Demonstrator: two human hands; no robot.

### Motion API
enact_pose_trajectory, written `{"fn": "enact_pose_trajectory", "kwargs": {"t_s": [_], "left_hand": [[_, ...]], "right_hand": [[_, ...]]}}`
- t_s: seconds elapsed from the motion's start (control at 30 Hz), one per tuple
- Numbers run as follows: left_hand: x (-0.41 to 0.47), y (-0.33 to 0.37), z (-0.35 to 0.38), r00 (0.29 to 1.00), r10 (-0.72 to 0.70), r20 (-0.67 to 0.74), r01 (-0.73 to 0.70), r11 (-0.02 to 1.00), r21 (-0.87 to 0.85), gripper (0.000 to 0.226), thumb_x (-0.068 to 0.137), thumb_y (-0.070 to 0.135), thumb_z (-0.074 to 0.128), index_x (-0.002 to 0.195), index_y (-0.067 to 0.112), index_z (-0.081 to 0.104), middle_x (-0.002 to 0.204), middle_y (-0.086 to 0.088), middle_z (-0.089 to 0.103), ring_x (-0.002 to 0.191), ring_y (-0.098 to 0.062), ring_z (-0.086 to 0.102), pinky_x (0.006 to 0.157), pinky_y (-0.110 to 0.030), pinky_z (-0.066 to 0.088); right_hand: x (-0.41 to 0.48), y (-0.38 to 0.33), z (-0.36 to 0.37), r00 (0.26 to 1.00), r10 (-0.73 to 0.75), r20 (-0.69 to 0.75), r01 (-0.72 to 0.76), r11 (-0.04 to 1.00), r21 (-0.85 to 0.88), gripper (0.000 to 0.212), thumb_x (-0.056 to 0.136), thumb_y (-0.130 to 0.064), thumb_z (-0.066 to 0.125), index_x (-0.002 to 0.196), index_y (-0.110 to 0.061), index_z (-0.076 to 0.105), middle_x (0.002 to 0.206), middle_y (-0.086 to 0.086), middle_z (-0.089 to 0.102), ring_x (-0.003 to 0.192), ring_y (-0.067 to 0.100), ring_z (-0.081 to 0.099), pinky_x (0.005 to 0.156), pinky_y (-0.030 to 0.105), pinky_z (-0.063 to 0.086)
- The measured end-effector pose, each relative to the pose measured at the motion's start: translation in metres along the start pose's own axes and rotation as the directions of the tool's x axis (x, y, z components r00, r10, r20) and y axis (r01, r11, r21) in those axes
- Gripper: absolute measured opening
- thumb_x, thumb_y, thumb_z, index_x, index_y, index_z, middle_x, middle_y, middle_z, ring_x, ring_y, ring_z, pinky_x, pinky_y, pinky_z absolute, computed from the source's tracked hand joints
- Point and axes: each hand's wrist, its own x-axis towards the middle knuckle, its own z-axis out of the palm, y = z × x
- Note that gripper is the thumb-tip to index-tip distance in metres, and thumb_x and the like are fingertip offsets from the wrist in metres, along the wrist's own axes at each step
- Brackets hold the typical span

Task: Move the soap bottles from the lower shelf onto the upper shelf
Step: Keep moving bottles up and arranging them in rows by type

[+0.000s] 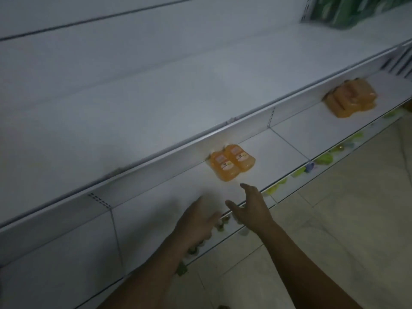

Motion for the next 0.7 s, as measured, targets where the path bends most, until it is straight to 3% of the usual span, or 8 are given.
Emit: {"fn": "enact_pose_trajectory", "kwargs": {"t_s": [0.07, 0.1, 0.23, 0.33, 0.47, 0.6, 0.7], "left_hand": [[0.055, 0.012, 0.014, 0.999, -0.039, -0.010, 0.039, 0.999, -0.013, 0.073, 0.100, 0.051, 0.058, 0.158, 0.017, 0.031, 0.150, -0.001, 0.052, 0.132, -0.021, 0.055, 0.105, -0.033, 0.046], [0.084, 0.014, 0.021, 0.997, -0.067, -0.025, 0.067, 0.998, -0.013, 0.073, 0.099, 0.052, 0.058, 0.157, 0.014, 0.035, 0.154, -0.007, 0.049, 0.138, -0.025, 0.051, 0.107, -0.036, 0.045], [0.176, 0.021, 0.040, 0.978, -0.187, -0.096, 0.170, 0.973, -0.158, 0.070, 0.094, 0.059, 0.061, 0.135, 0.002, 0.059, 0.131, -0.013, 0.066, 0.116, -0.031, 0.065, 0.086, -0.037, 0.052], [0.225, 0.020, 0.046, 0.957, -0.269, -0.104, 0.212, 0.901, -0.379, 0.072, 0.080, 0.068, 0.071, 0.120, 0.008, 0.068, 0.105, -0.007, 0.071, 0.092, -0.026, 0.068, 0.082, -0.036, 0.059], [0.280, 0.003, 0.054, 0.948, -0.315, -0.039, 0.228, 0.760, -0.609, 0.094, 0.046, 0.069, 0.083, 0.118, 0.012, 0.067, 0.106, -0.006, 0.076, 0.093, -0.027, 0.074, 0.087, -0.044, 0.063], [0.297, -0.006, 0.062, 0.943, -0.329, 0.041, 0.258, 0.649, -0.716, 0.059, 0.071, 0.037, 0.086, 0.117, 0.005, 0.069, 0.103, -0.015, 0.078, 0.096, -0.034, 0.075, 0.088, -0.051, 0.062], [0.301, -0.014, 0.069, 0.938, -0.341, 0.070, 0.275, 0.605, -0.747, 0.043, 0.082, 0.024, 0.084, 0.116, 0.002, 0.069, 0.104, -0.018, 0.077, 0.096, -0.035, 0.075, 0.088, -0.052, 0.062]], "right_hand": [[0.047, 0.015, 0.008, 0.998, 0.054, 0.031, -0.054, 0.999, 0.002, 0.090, 0.087, -0.058, 0.071, 0.155, -0.012, 0.035, 0.153, 0.012, 0.043, 0.141, 0.030, 0.041, 0.114, 0.045, 0.041], [0.070, 0.021, 0.013, 0.997, 0.065, 0.036, -0.065, 0.998, -0.018, 0.089, 0.087, -0.057, 0.071, 0.154, -0.012, 0.036, 0.151, 0.013, 0.045, 0.140, 0.032, 0.043, 0.113, 0.047, 0.042], [0.143, 0.037, 0.028, 0.993, 0.101, 0.063, -0.093, 0.988, -0.120, 0.070, 0.088, -0.054, 0.068, 0.141, -0.014, 0.046, 0.135, 0.013, 0.053, 0.127, 0.038, 0.052, 0.103, 0.049, 0.048], [0.193, 0.049, 0.043, 0.998, 0.048, 0.050, -0.042, 0.992, -0.116, 0.060, 0.084, -0.061, 0.055, 0.124, -0.017, 0.055, 0.116, 0.008, 0.064, 0.107, 0.035, 0.066, 0.090, 0.049, 0.057], [0.243, 0.062, 0.064, 0.988, -0.024, 0.151, 0.034, 0.998, -0.060, 0.047, 0.093, -0.050, 0.048, 0.124, -0.016, 0.056, 0.116, 0.006, 0.065, 0.102, 0.028, 0.065, 0.088, 0.048, 0.058], [0.254, 0.070, 0.075, 0.987, 0.035, 0.156, -0.026, 0.998, -0.057, 0.046, 0.094, -0.043, 0.039, 0.124, -0.012, 0.056, 0.125, 0.012, 0.058, 0.107, 0.029, 0.058, 0.094, 0.042, 0.052], [0.241, 0.060, 0.068, 0.972, 0.088, 0.217, -0.069, 0.993, -0.095, 0.048, 0.090, -0.041, 0.045, 0.122, -0.010, 0.063, 0.131, 0.013, 0.059, 0.108, 0.027, 0.056, 0.082, 0.025, 0.037]]}}
